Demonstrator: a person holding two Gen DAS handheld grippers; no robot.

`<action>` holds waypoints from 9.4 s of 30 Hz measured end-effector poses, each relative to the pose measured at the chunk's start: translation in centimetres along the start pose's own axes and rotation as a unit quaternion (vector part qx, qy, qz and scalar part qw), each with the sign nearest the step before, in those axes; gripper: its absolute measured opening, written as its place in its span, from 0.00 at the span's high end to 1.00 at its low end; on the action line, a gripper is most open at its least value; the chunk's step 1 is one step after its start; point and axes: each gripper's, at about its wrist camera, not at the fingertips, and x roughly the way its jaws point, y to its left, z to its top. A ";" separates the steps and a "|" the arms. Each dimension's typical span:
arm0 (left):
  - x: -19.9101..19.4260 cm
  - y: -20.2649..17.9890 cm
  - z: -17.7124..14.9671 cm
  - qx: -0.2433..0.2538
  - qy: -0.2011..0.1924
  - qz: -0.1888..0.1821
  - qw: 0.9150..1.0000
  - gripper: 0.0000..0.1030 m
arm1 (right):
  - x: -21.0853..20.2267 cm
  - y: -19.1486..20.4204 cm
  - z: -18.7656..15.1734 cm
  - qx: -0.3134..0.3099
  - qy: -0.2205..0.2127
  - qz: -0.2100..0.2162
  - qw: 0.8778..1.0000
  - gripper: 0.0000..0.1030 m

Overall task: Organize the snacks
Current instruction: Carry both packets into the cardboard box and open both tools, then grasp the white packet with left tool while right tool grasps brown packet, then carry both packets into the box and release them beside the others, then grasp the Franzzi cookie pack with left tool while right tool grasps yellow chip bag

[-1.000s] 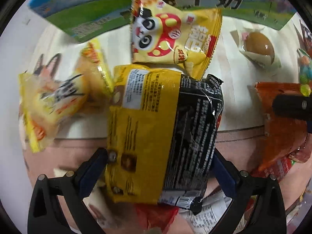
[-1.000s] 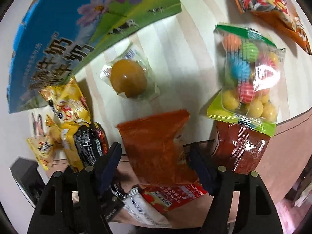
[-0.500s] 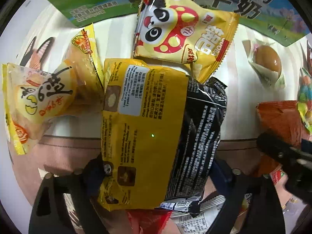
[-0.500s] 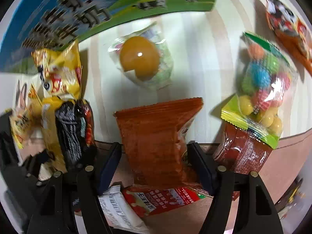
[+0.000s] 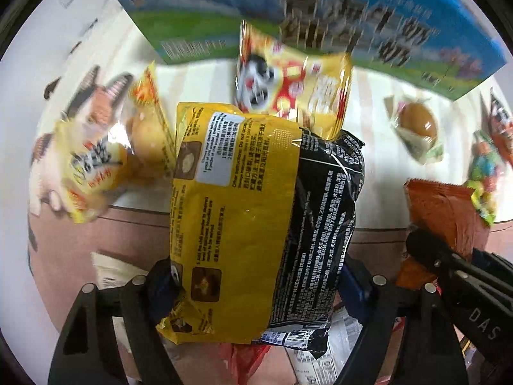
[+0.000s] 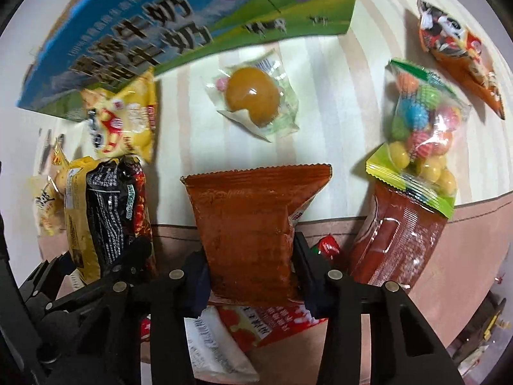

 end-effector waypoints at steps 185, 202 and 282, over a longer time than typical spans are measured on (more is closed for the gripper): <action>-12.8 0.1 21.2 0.041 -0.103 -0.010 0.994 0.30 | -18.4 -2.6 18.8 -0.010 -0.132 0.076 0.988 0.44; -2.6 2.2 31.4 0.046 0.001 0.045 0.998 0.30 | -10.8 -1.6 31.7 -0.009 -0.084 -0.022 0.996 0.44; 0.3 16.1 -6.7 -0.181 0.033 -0.009 0.983 0.44 | -4.4 18.0 0.5 -0.413 0.009 -0.025 0.910 0.13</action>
